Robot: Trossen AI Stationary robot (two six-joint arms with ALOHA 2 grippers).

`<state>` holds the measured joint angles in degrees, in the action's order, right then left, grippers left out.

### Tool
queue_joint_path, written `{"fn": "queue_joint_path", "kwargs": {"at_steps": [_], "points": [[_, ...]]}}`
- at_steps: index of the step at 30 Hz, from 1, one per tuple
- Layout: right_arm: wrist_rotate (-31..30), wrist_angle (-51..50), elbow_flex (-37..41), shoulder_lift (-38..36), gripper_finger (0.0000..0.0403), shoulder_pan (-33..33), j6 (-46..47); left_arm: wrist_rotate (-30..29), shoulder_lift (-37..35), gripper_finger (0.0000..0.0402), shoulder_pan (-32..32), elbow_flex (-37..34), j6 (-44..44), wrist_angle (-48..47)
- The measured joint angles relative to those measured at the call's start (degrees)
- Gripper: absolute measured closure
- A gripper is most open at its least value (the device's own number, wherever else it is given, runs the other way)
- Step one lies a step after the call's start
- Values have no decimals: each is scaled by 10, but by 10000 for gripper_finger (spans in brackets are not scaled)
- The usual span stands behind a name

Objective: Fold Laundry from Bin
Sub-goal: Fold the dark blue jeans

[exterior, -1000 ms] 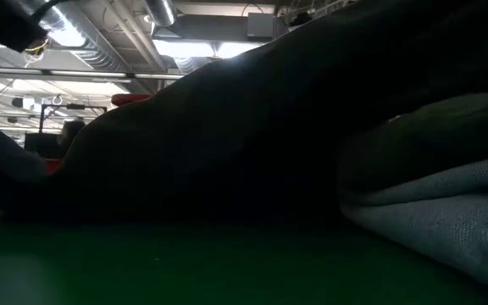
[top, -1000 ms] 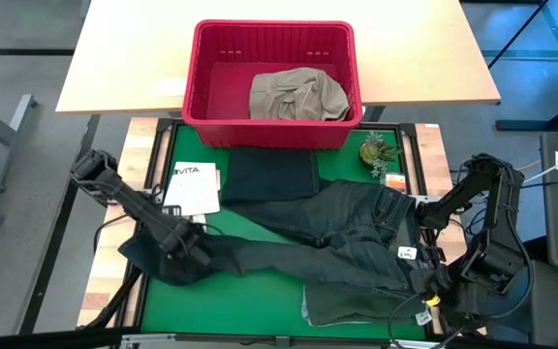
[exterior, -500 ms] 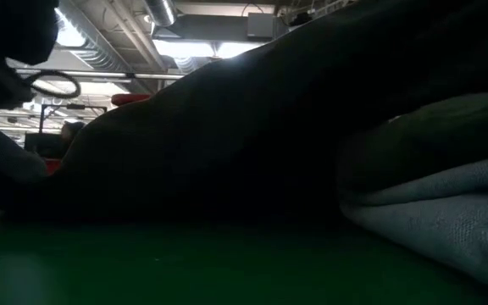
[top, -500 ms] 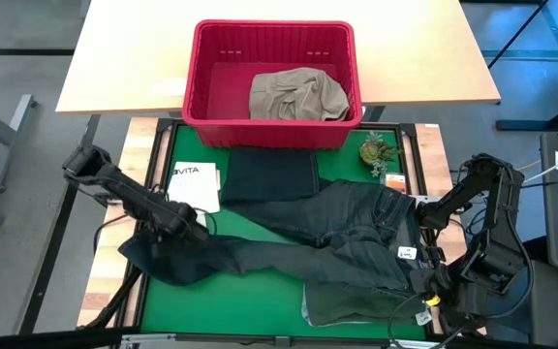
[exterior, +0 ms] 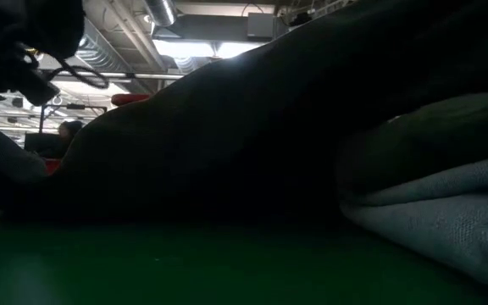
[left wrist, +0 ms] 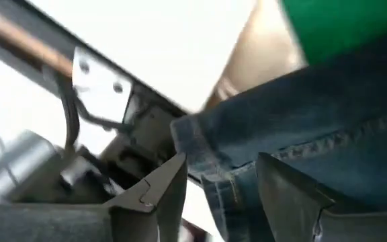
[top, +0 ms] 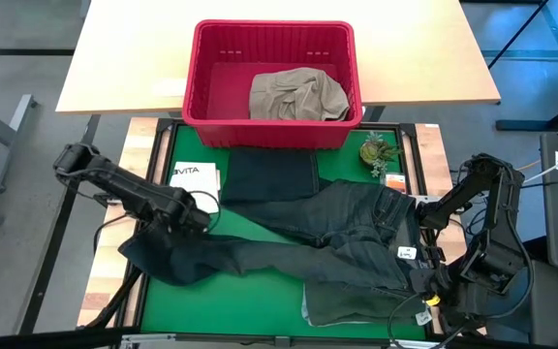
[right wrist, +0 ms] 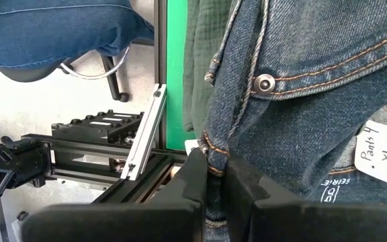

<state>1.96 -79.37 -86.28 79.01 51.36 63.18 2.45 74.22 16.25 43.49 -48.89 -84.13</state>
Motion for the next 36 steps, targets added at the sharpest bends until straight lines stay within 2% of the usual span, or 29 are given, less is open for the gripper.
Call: {"fn": "queue_joint_path", "kwargs": {"at_steps": [5,11,23,29,36], "points": [[0,0,0,0,377,0,0,26,0,234,-37,-12,-74,-4],[0,0,0,0,377,0,0,-3,0,242,-57,-12,-136,-25],[0,0,0,0,377,0,-5,0,1,243,-59,-19,-167,4],[0,0,0,0,377,0,-6,37,1,243,-57,-26,-171,41],[0,-1,0,0,377,0,-6,38,1,243,-56,-26,-175,45]]}}
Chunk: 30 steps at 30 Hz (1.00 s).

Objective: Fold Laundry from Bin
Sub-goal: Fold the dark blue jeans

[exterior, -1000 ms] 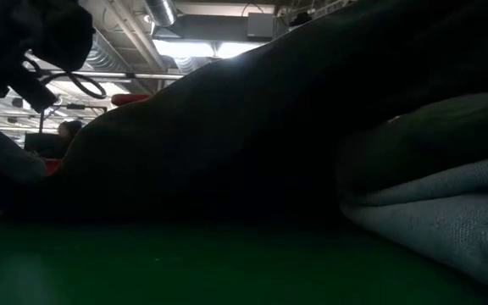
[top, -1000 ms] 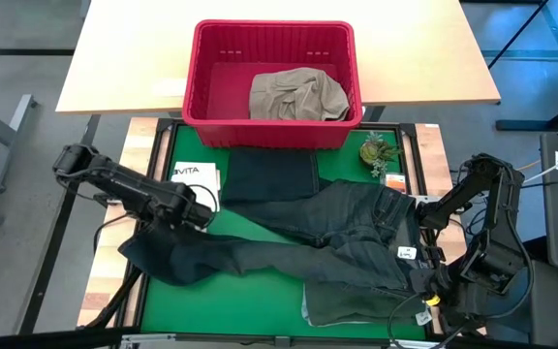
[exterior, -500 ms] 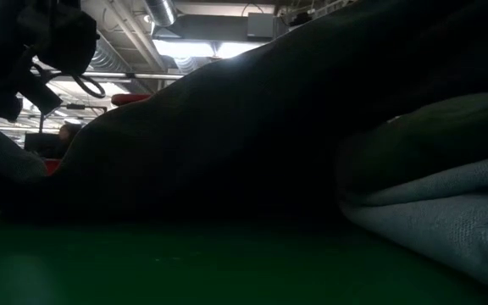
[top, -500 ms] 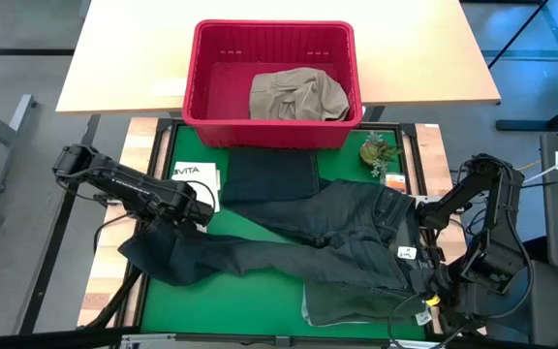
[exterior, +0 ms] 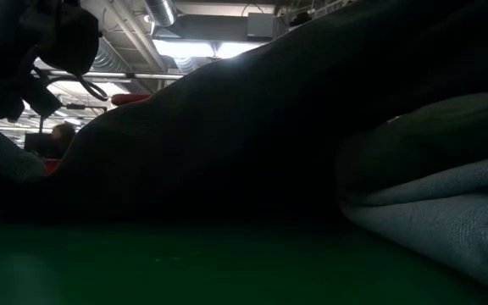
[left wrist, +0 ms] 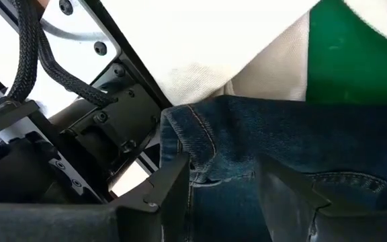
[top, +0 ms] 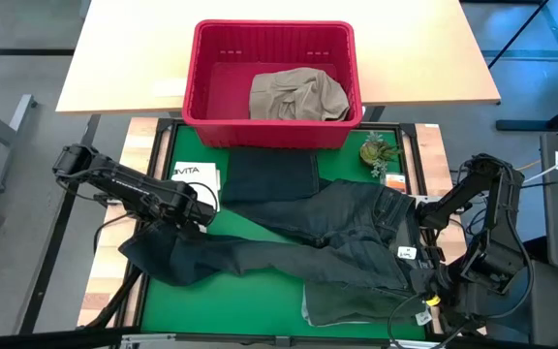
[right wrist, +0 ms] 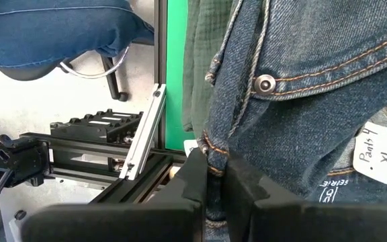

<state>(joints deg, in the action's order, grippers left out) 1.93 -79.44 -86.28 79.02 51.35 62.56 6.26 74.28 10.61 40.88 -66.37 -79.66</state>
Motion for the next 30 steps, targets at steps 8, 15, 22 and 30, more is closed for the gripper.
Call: {"fn": "queue_joint_path", "kwargs": {"at_steps": [8,15,22,30], "points": [[0,0,0,0,377,0,0,6,0,243,0,0,0,-2],[0,0,0,0,377,0,0,-65,0,243,0,0,-22,31],[0,0,0,0,377,0,0,-37,0,247,0,1,-21,25],[0,0,0,0,377,0,0,4,0,280,7,4,-23,26]]}}
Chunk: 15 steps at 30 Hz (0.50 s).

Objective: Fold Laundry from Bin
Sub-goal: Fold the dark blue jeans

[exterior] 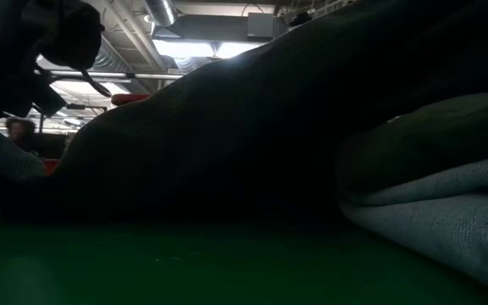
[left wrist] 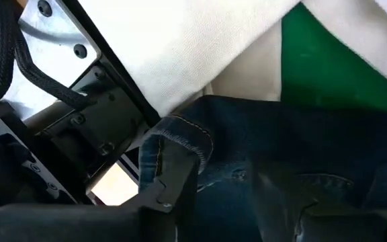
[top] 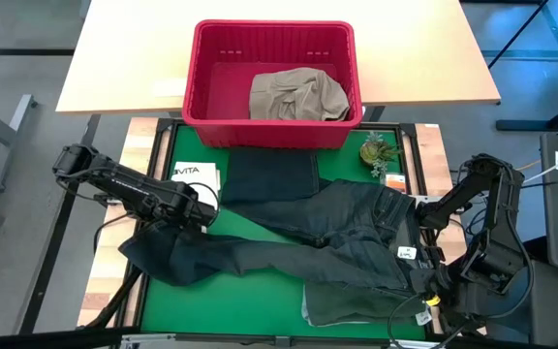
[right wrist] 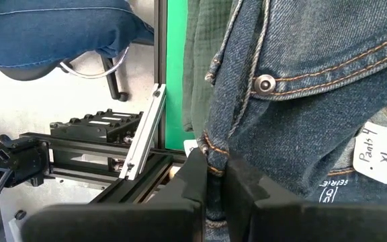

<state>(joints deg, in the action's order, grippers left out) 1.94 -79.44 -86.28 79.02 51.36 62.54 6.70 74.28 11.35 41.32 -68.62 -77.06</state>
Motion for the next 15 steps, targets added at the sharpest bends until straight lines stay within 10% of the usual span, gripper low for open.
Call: {"fn": "queue_joint_path", "kwargs": {"at_steps": [15], "points": [[1,0,0,0,377,0,0,15,0,398,13,16,-7,-6]]}}
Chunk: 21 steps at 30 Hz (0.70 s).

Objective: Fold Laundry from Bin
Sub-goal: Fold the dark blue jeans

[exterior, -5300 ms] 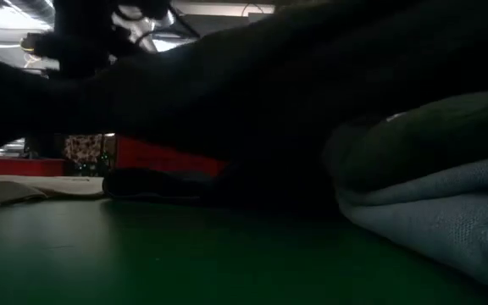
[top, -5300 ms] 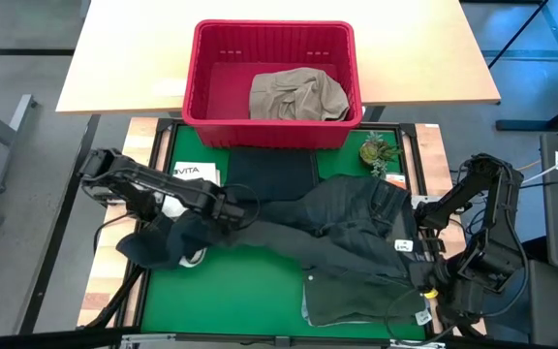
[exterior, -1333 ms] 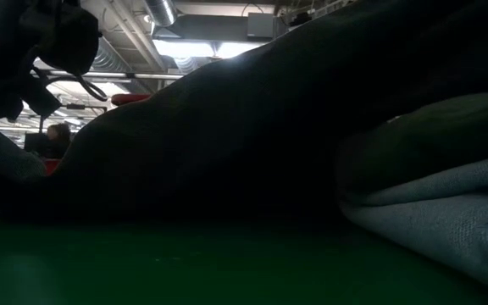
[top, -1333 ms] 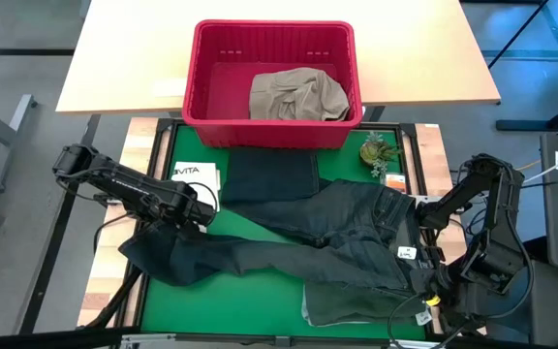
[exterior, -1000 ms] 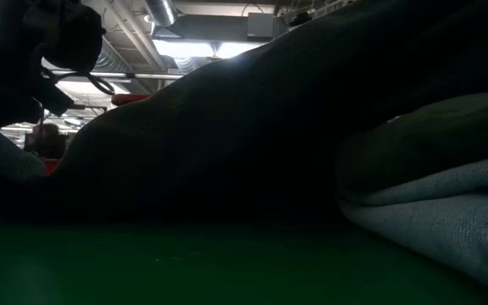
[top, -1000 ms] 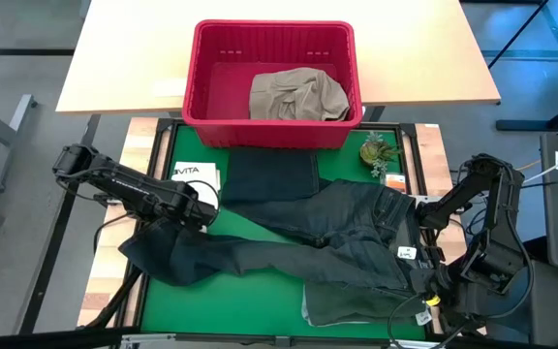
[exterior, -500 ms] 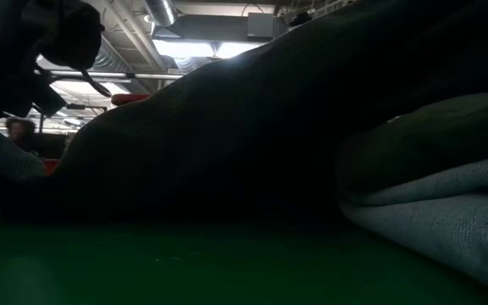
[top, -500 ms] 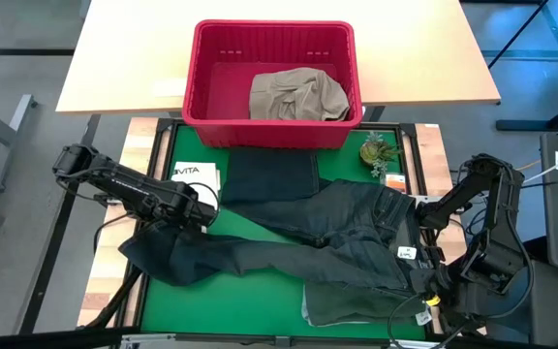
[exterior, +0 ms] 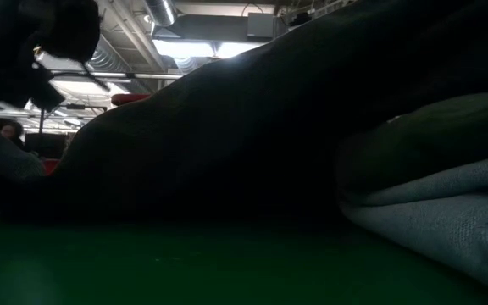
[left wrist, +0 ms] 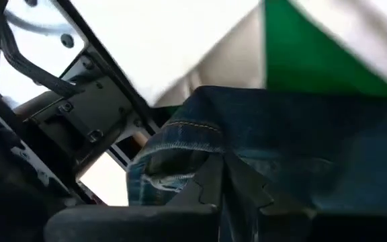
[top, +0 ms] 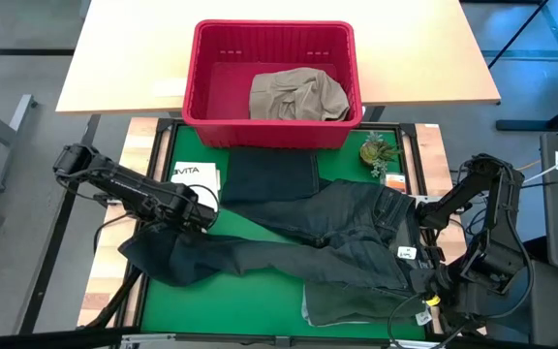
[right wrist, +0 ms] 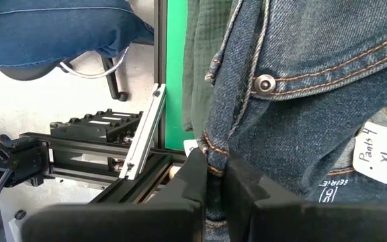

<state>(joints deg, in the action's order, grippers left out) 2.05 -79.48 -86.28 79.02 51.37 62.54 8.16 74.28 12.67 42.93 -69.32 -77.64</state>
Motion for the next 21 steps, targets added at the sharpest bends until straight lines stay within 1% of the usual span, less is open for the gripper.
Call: {"fn": "queue_joint_path", "kwargs": {"at_steps": [2,5,10,14,15,17,19,21], "points": [[8,0,0,0,377,0,0,-4,0,400,-2,29,3,-18],[26,0,0,0,377,0,0,-45,0,401,-2,92,4,-51],[61,0,0,0,377,0,-1,-153,0,401,-13,218,3,-124],[73,1,0,0,377,0,-1,-237,-12,401,-35,286,7,-122],[75,1,0,0,377,0,-1,-248,-14,401,-42,298,7,-124],[75,1,0,0,377,0,-1,-252,-19,401,-54,310,12,-123],[75,1,0,0,377,0,-1,-247,-20,401,-57,312,21,-115],[70,1,0,0,377,0,-1,-230,-21,401,-58,311,24,-108]]}}
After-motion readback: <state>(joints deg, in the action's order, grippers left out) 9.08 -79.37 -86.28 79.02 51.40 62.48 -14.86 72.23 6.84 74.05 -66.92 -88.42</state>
